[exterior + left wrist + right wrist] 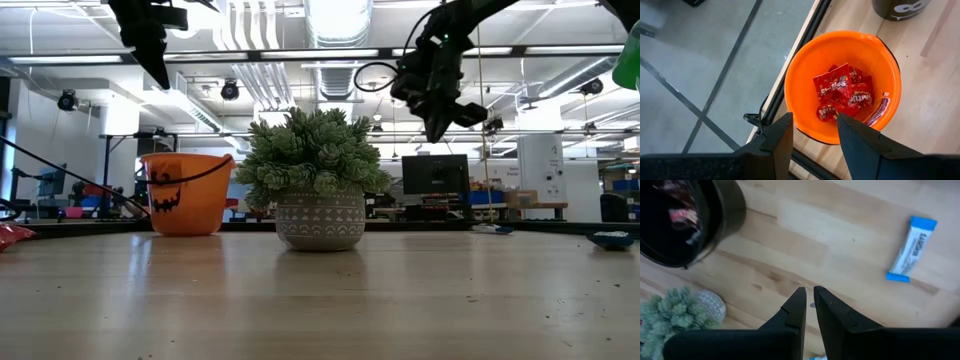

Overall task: Sort candy
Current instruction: Put the blue chocolate into the green bucket

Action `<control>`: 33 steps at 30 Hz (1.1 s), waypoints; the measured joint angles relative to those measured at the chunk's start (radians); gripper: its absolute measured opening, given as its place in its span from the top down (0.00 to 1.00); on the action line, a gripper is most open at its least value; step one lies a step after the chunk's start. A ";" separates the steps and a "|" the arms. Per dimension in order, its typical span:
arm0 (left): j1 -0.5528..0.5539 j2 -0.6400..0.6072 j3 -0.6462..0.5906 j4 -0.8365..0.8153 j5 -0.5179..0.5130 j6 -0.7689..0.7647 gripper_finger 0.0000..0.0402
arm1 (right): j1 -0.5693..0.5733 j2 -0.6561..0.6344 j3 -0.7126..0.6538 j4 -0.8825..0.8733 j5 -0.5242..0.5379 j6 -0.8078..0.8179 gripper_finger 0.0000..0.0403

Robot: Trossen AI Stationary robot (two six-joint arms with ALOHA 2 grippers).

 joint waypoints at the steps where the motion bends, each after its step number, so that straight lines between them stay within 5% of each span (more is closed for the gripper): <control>1: 0.000 0.000 0.000 0.000 0.000 0.000 0.66 | 0.000 0.001 0.000 0.009 -0.002 0.004 0.92; 33: 0.000 0.000 0.000 0.000 0.000 -0.019 0.66 | 0.026 0.014 -0.002 0.052 -0.003 -0.084 0.90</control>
